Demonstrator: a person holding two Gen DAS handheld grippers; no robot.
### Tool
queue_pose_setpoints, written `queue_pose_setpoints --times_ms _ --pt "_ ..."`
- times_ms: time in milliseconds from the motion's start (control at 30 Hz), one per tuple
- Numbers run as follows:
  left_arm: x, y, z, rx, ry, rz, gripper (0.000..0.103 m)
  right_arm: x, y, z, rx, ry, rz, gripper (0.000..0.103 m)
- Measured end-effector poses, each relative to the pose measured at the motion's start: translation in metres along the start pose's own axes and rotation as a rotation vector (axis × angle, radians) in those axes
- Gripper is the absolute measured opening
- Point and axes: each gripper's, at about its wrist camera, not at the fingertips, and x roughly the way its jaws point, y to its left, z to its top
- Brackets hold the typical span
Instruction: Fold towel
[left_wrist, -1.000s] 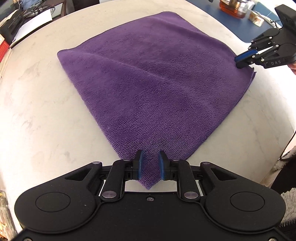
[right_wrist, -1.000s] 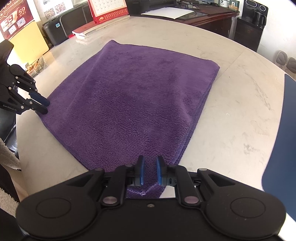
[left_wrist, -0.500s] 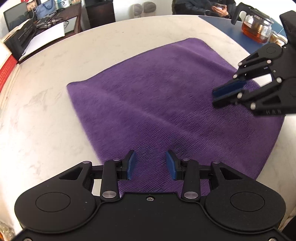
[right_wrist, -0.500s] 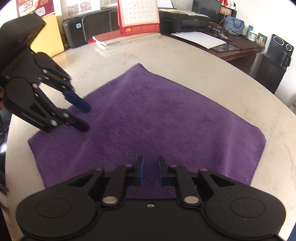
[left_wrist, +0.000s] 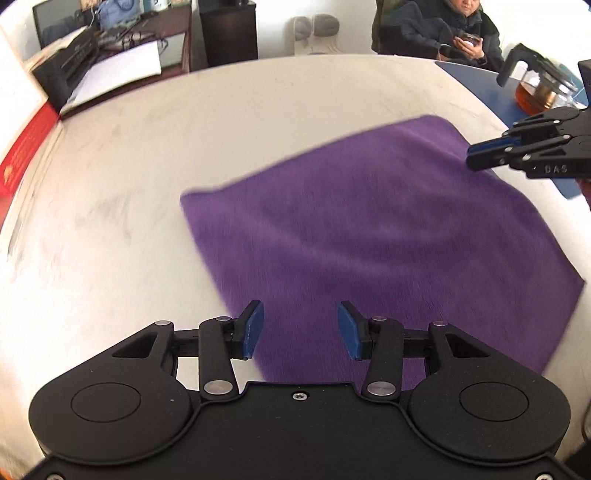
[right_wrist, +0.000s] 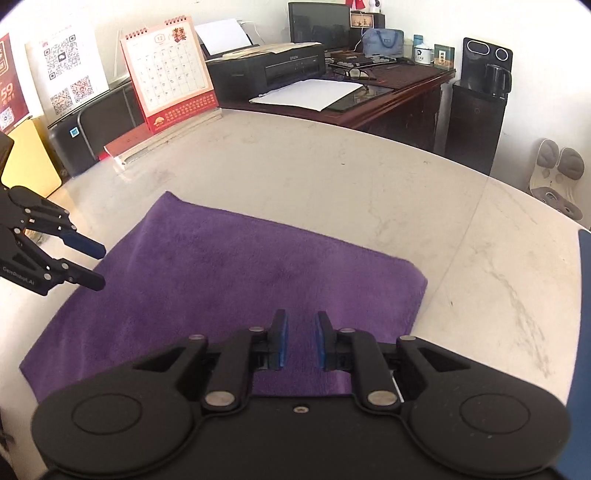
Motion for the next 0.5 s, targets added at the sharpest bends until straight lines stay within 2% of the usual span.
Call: queue_pose_setpoints --times_ms 100,200,300,400,500 --pt "0.012 0.011 0.006 -0.014 0.003 -0.014 0.047 0.02 -0.011 0.007 -0.036 0.009 0.0 0.012" --pt "0.008 0.02 0.004 -0.011 0.009 -0.006 0.048 0.018 -0.043 0.009 0.023 -0.012 -0.074 0.012" --pt "0.006 0.026 0.004 -0.012 0.015 -0.007 0.049 0.017 -0.064 0.012 0.081 -0.04 -0.105 0.011" --pt "0.006 0.023 0.007 0.006 0.023 0.013 0.048 0.019 -0.068 0.016 0.08 -0.05 -0.155 0.012" --pt "0.0 0.019 0.012 0.023 0.002 0.027 0.047 0.014 -0.049 0.021 0.065 -0.081 -0.108 0.012"
